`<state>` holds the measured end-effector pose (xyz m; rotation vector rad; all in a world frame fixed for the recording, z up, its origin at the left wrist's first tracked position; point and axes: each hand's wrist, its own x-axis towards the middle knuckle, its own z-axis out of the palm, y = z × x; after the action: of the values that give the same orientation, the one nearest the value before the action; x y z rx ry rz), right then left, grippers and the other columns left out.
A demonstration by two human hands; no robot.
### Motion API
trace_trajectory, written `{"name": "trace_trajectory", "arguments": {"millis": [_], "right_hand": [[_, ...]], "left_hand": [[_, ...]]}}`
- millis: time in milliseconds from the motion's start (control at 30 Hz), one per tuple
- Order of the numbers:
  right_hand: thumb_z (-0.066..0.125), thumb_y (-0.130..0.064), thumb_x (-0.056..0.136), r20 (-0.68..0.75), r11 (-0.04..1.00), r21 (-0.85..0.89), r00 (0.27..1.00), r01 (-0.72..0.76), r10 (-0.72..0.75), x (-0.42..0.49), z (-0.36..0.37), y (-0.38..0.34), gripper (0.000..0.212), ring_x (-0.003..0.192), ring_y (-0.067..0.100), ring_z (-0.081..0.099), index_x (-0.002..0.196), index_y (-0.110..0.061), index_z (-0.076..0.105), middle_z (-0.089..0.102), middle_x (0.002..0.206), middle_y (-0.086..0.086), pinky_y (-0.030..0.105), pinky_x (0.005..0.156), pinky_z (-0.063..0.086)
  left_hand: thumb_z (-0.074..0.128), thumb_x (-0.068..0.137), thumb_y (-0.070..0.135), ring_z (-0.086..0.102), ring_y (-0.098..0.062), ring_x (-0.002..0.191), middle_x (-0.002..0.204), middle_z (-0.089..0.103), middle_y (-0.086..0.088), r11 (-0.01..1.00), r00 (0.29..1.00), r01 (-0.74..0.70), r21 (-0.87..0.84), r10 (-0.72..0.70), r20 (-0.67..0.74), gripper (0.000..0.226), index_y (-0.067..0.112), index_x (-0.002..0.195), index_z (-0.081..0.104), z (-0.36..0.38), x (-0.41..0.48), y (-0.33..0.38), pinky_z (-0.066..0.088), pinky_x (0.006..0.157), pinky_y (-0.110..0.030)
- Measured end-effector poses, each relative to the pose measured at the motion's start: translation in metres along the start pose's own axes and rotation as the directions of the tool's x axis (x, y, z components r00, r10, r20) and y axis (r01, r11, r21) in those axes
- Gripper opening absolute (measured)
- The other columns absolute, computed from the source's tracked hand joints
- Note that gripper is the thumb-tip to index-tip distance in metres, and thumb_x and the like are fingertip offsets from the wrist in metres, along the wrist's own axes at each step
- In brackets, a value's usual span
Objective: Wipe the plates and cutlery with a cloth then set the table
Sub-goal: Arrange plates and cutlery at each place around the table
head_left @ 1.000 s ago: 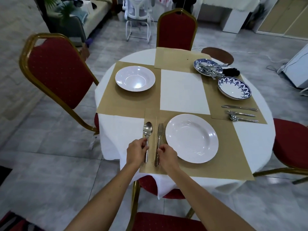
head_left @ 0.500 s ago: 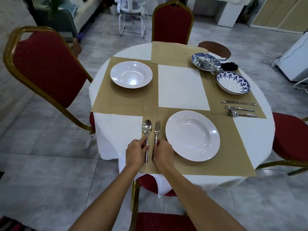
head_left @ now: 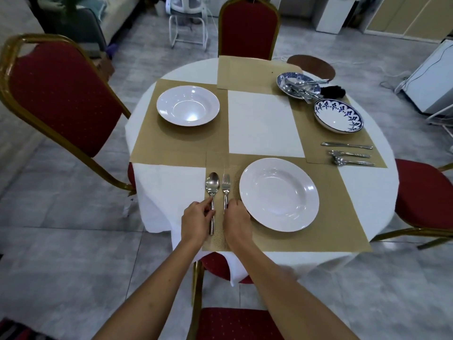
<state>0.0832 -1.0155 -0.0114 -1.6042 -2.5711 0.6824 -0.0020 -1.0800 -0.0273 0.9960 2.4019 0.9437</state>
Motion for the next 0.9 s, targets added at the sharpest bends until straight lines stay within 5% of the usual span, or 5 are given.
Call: {"name": "trace_trajectory", "arguments": {"millis": [200, 367, 500, 633, 900], "right_hand": [[0.037, -0.009, 0.098, -0.020, 0.994, 0.087, 0.998, 0.059, -0.058, -0.010, -0.019, 0.003, 0.026, 0.100, 0.030, 0.057, 0.119, -0.005, 0.052, 0.056, 0.114, 0.013, 0.036, 0.079, 0.046], [0.043, -0.015, 0.097, -0.244, 0.988, 0.082, 0.964, 0.128, -0.105, -0.005, -0.062, 0.043, 0.031, 0.111, 0.026, 0.053, 0.123, -0.013, 0.058, 0.061, 0.119, 0.006, 0.040, 0.083, 0.047], [0.051, -0.020, 0.092, -0.297, 0.995, -0.051, 0.952, -0.087, 0.068, 0.012, -0.082, 0.099, 0.044, 0.130, 0.028, 0.039, 0.136, -0.017, 0.049, 0.046, 0.143, 0.006, 0.042, 0.101, 0.034], [0.051, -0.019, 0.094, -0.256, 0.960, 0.106, 0.926, -0.259, 0.279, 0.016, -0.088, 0.136, 0.057, 0.140, 0.032, 0.025, 0.148, -0.018, 0.031, 0.024, 0.155, 0.011, 0.046, 0.107, 0.032], [0.056, -0.009, 0.091, -0.057, 0.604, 0.703, 0.816, -0.376, 0.575, 0.020, -0.085, 0.156, 0.052, 0.119, 0.033, 0.052, 0.141, -0.013, 0.041, 0.053, 0.133, 0.014, 0.042, 0.098, 0.045]], "left_hand": [[0.063, 0.090, 0.017, 0.051, -0.014, 0.078, 0.084, 0.056, 0.000, 1.000, 1.000, -0.019, 0.009, 0.019, -0.023, 0.035, 0.024, 0.124, 0.063, 0.001, 0.000, 0.000, 0.035, 0.069, -0.024], [0.059, 0.093, 0.020, 0.058, -0.024, 0.092, 0.099, 0.060, -0.008, 1.000, 0.998, -0.022, 0.002, 0.022, -0.057, 0.033, 0.015, 0.125, 0.059, 0.004, -0.007, 0.008, 0.043, 0.075, -0.030], [0.049, 0.091, 0.022, 0.059, -0.034, 0.102, 0.115, 0.061, -0.014, 0.922, 0.938, -0.276, 0.270, 0.321, -0.135, 0.035, 0.009, 0.122, 0.061, 0.022, -0.030, 0.021, 0.050, 0.080, -0.039], [0.035, 0.092, 0.033, 0.044, -0.030, 0.132, 0.139, 0.051, -0.015, 0.766, 0.873, -0.471, 0.438, 0.475, 0.109, 0.052, 0.007, 0.130, 0.057, 0.045, -0.053, 0.026, 0.024, 0.111, -0.044], [0.022, 0.096, 0.047, 0.047, -0.029, 0.131, 0.138, 0.052, -0.014, 0.663, 0.845, -0.519, 0.539, 0.301, 0.442, 0.064, 0.005, 0.133, 0.054, 0.059, -0.074, 0.019, 0.009, 0.113, -0.047]]}}
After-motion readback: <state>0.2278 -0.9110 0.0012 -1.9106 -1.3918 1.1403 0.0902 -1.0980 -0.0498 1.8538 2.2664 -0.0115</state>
